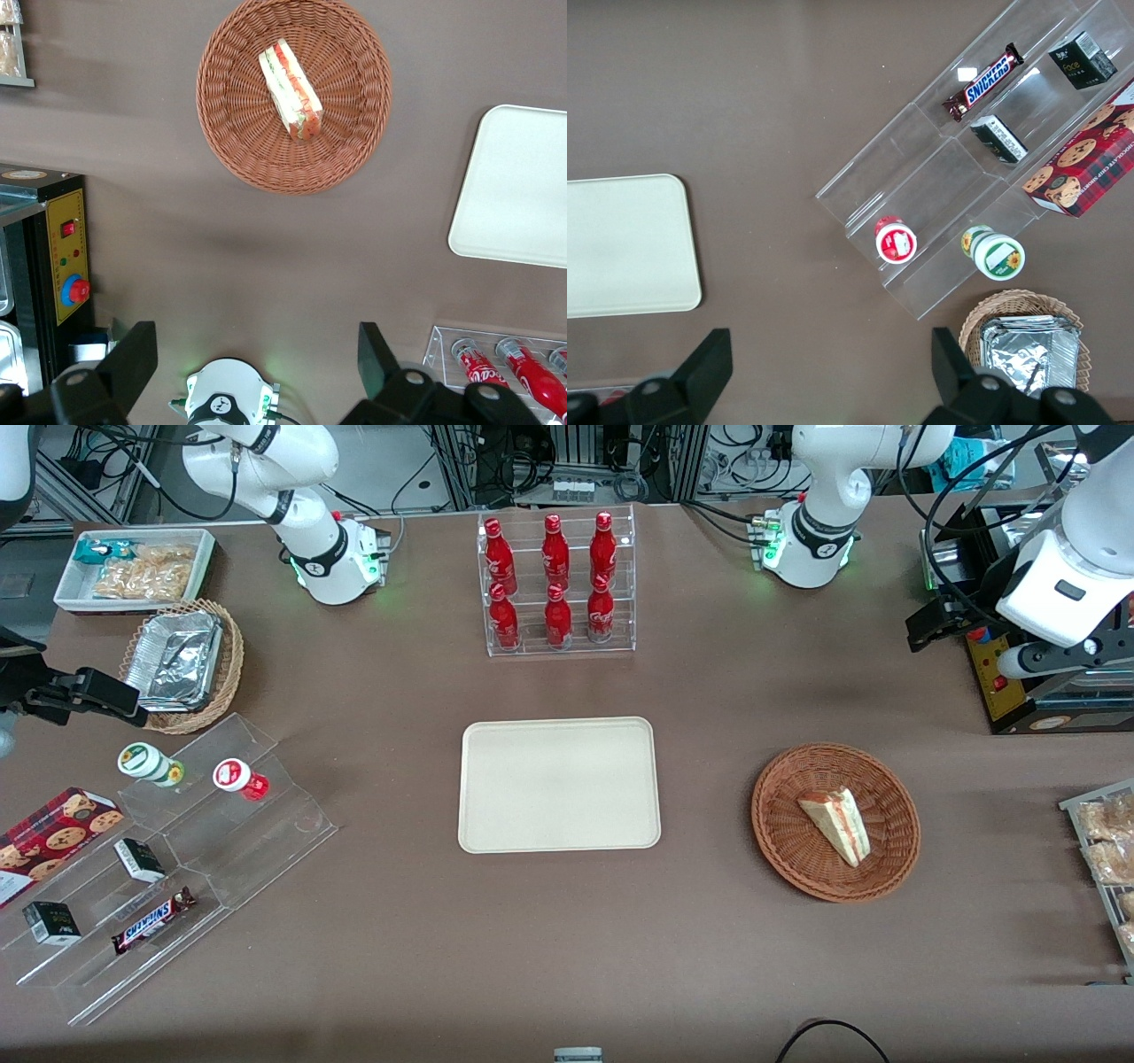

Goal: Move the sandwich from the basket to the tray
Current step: 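Move the left gripper toward the sandwich in the wicker basket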

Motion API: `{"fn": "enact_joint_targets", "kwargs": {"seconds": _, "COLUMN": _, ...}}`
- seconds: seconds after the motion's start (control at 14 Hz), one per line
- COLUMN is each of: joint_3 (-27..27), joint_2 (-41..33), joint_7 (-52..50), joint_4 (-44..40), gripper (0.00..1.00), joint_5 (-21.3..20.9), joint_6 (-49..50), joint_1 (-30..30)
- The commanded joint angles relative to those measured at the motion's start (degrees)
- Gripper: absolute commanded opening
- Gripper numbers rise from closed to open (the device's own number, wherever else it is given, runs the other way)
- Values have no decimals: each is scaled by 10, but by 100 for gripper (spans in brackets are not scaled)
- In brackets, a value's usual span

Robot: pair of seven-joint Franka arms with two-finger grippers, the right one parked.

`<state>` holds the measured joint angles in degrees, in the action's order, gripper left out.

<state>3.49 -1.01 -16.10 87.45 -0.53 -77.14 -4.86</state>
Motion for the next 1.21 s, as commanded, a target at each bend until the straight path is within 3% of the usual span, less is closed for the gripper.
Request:
{"fn": "enact_joint_targets", "kwargs": {"seconds": 0.0, "joint_3": 5, "joint_2": 4, "joint_7": 9, "joint_4": -18, "gripper": 100, "joint_5": -4, "joint_6": 19, "joint_1": 5}}
{"fn": "enact_joint_targets", "kwargs": {"seconds": 0.43, "joint_3": -1, "joint_2": 25, "joint_7": -8, "joint_4": -15, "gripper": 100, "joint_5": -5, "joint_6": 15, "joint_1": 9}}
{"fn": "enact_joint_targets", "kwargs": {"seconds": 0.64, "joint_3": -2, "joint_2": 85, "joint_7": -94, "joint_4": -15, "gripper": 100, "joint_5": -6, "joint_6": -1, "joint_1": 11}}
{"fn": "enact_joint_targets", "kwargs": {"seconds": 0.93, "joint_3": -2, "joint_2": 174, "joint_7": -228, "joint_4": -3, "gripper": 100, "joint_5": -7, "joint_6": -94, "joint_1": 11}}
{"fn": "enact_joint_targets", "kwargs": {"seconds": 1.14, "joint_3": -3, "joint_2": 233, "joint_7": -271, "joint_4": -2, "gripper": 100, "joint_5": -7, "joint_6": -148, "joint_1": 11}}
